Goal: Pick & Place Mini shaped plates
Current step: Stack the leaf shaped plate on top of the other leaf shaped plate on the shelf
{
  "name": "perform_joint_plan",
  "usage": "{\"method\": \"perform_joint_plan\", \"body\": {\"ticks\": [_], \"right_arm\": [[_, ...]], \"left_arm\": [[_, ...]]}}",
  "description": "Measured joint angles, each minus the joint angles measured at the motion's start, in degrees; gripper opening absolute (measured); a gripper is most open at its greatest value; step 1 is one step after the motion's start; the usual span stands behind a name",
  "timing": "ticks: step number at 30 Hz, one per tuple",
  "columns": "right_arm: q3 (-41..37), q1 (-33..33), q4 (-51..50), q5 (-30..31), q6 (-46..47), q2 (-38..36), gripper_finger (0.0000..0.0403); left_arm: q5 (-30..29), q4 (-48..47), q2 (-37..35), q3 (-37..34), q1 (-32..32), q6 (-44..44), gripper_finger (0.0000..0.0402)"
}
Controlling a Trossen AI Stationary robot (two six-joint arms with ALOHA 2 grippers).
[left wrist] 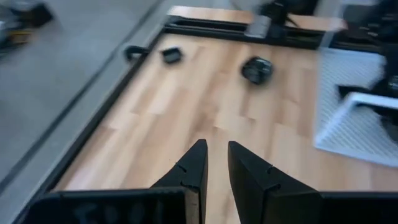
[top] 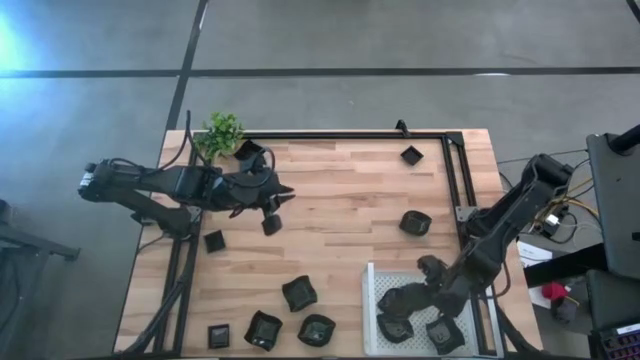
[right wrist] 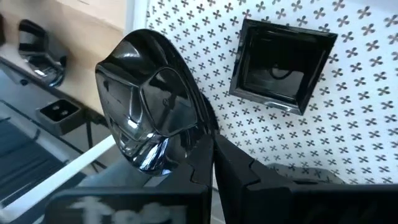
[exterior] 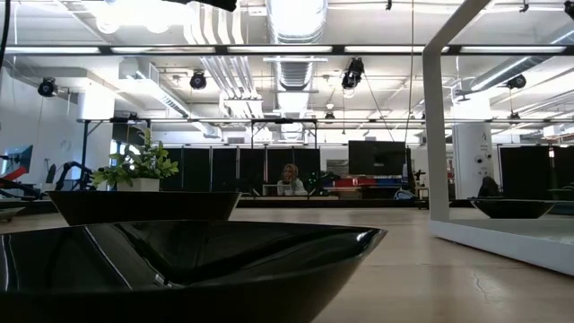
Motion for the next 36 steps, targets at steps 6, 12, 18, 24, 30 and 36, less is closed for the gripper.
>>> {"method": "perform_joint_plan", "body": {"ticks": [6,12,18,24,30,36], "right_arm": [[0.2,0.9,4.4,0.1,1.2,3.4,0.0008],[4.3,1.9,3.8,0.0,2.0,6.8,0.0008],[8.9,1.9,0.3,-0.3,3.0,12.5,0.0008],[12.0,1.9,-0.5,-4.6,3.1,17.0,0.0008],[15.0,1.9,-5.2,-4.5,3.1,18.5,0.0008],[16.7,1.9,-12.1,-4.6,4.8,18.1,0.0008]], "left_arm": [[2.6,0.0,0.0,0.0,-0.1,-1.0,0.0058],[2.4,0.0,0.0,0.0,0.0,-1.2,0.0058],[2.4,0.0,0.0,0.0,0.0,1.0,0.0058],[2.5,0.0,0.0,0.0,0.0,1.1,0.0058],[2.6,0.8,0.0,0.0,0.1,1.1,0.0058],[2.6,1.1,0.0,0.0,0.1,1.0,0.0058]]}}
